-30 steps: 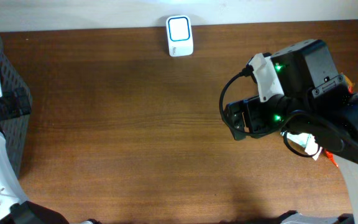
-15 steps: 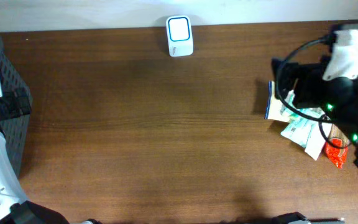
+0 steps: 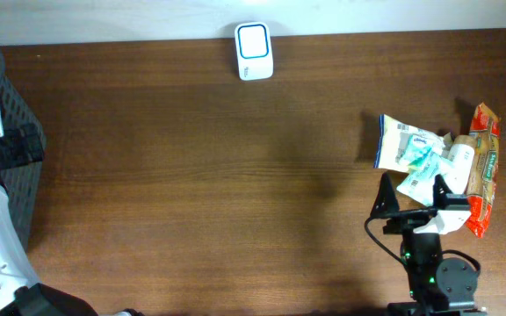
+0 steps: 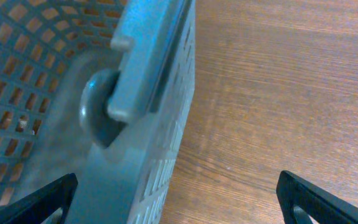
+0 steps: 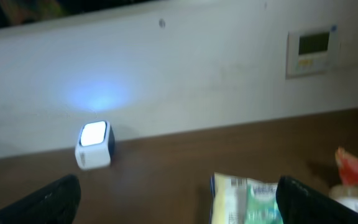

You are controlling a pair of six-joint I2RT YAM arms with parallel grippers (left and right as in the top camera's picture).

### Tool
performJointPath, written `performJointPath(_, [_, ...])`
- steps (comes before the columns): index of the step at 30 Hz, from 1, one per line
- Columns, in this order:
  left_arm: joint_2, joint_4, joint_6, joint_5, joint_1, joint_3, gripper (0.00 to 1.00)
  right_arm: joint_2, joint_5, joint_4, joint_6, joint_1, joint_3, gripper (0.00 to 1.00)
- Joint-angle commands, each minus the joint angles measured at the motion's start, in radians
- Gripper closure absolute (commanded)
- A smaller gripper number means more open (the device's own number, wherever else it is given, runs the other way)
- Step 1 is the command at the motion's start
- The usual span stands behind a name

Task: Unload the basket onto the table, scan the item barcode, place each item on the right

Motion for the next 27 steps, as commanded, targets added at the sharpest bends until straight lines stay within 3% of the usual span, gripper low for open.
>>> performJointPath(1, [0.003,-0.002,-0.003,0.011,0.003,0.005,0.01,-0.085,0.009,0.029,0.003,-0.006,-0.098,0.01])
performJointPath(4, [0.003,-0.002,-0.003,0.011,0.003,0.005,0.01,-0.121,0.009,0.029,0.003,-0.006,-0.158,0.01])
performJointPath(7, [0.003,-0.002,-0.003,0.011,0.003,0.005,0.01,-0.129,0.0,-0.103,0.002,-0.006,-0.16,0.01])
performJointPath(27, [-0.002,-0.002,-0.003,0.008,0.003,0.004,0.01,-0.127,-0.018,-0.103,0.003,-0.006,-0.16,0.01])
